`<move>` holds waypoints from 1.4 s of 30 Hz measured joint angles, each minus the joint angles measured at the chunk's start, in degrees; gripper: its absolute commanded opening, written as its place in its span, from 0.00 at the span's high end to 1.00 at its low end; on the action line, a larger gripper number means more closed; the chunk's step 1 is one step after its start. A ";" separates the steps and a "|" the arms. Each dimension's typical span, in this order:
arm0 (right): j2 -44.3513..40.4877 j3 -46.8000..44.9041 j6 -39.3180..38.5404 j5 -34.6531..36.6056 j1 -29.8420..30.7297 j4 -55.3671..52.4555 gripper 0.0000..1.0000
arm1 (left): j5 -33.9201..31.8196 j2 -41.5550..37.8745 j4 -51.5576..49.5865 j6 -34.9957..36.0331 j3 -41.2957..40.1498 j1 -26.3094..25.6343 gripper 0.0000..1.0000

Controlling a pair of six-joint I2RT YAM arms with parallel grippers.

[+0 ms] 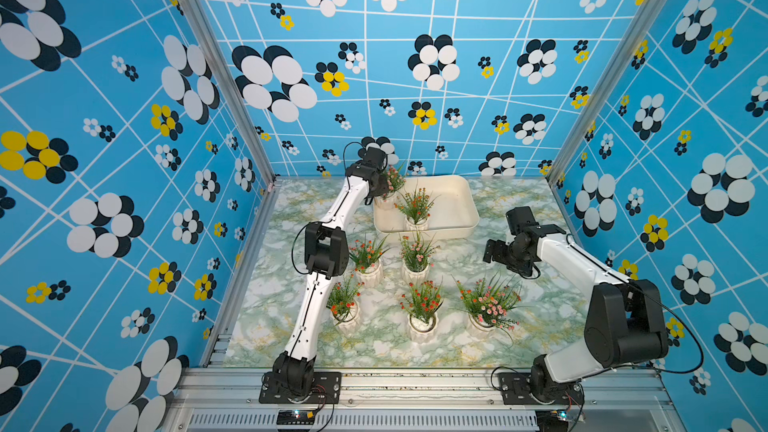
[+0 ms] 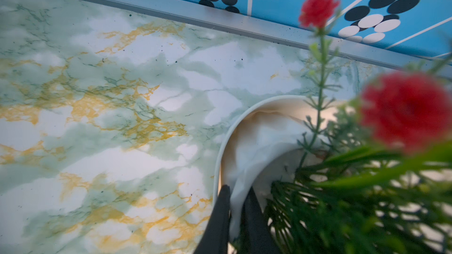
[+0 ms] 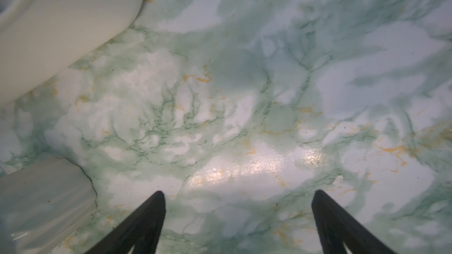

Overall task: Put the potted gypsophila into the storage box
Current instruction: Place the baby's breath potted plant at the storage box.

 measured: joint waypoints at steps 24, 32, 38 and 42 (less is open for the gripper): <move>2.05 1.92 -0.04 -0.52 0.00 -0.02 0.04 | -1.77 -0.39 2.71 -2.62 0.52 1.20 0.21; 2.05 1.92 0.00 -1.33 0.00 -0.02 0.04 | -2.84 -4.24 2.78 -3.41 -2.12 2.25 0.40; 2.03 1.99 0.00 -1.33 0.00 -0.09 0.04 | -3.87 -9.09 2.99 -3.43 -9.60 2.27 0.39; 2.03 3.10 -0.17 -1.33 0.00 -0.92 0.04 | -4.24 -14.32 4.61 -3.43 -17.79 2.62 0.37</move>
